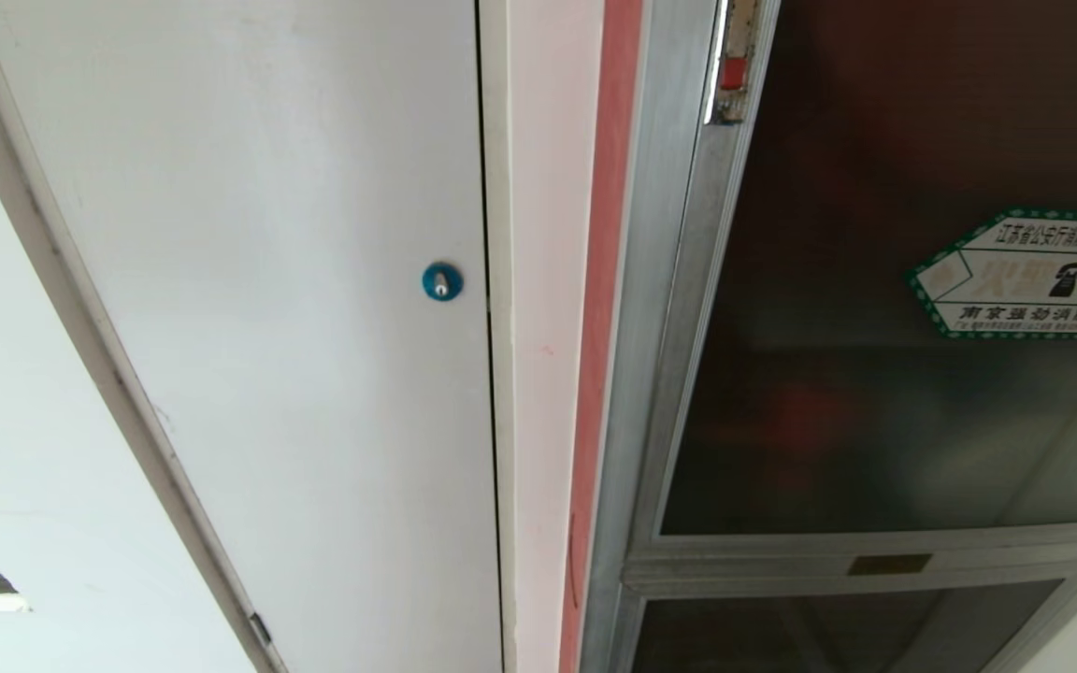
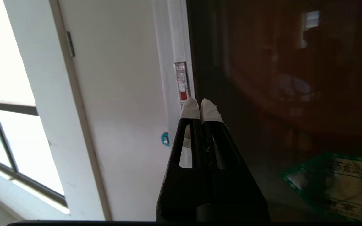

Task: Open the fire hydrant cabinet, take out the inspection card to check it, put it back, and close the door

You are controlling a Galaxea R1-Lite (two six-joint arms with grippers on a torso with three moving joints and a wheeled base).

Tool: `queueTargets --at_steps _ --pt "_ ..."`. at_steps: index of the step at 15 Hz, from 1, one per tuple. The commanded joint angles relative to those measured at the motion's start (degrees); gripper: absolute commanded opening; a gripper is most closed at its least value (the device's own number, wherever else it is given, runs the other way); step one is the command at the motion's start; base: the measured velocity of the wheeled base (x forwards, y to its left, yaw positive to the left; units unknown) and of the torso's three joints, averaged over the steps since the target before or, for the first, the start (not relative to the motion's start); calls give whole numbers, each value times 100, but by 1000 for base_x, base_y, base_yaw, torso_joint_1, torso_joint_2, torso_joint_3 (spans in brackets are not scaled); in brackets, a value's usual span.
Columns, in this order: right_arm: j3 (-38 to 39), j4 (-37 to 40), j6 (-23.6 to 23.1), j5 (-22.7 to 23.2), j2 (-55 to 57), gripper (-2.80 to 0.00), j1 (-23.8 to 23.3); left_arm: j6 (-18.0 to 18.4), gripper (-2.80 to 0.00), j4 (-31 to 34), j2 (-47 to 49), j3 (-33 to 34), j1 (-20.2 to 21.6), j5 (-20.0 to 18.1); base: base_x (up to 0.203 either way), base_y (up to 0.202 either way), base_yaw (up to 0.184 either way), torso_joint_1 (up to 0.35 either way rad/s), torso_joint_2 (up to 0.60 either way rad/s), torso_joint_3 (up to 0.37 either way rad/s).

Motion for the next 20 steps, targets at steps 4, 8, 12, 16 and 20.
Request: queueTargets --at_steps 4,8,12,16,20 --pt "1069 330 -10 -445 -1888 -280 -773 0 -280 -2 7 70 1 0 0 0 0 0 0 0" --pt "2173 388 -368 -813 -2942 -280 -1081 0 -280 -2 7 67 1 0 0 0 0 0 0 0" --pt "3220 396 -740 -937 -3798 -280 -1352 0 -280 -2 7 69 1 0 0 0 0 0 0 0" --pt "4436 424 -1337 -975 -4390 -280 -1359 0 -280 -2 7 65 1 0 0 0 0 0 0 0" --pt "5451 208 -1512 -1155 -4429 -280 -1359 0 -280 -2 7 70 1 0 0 0 0 0 0 0"
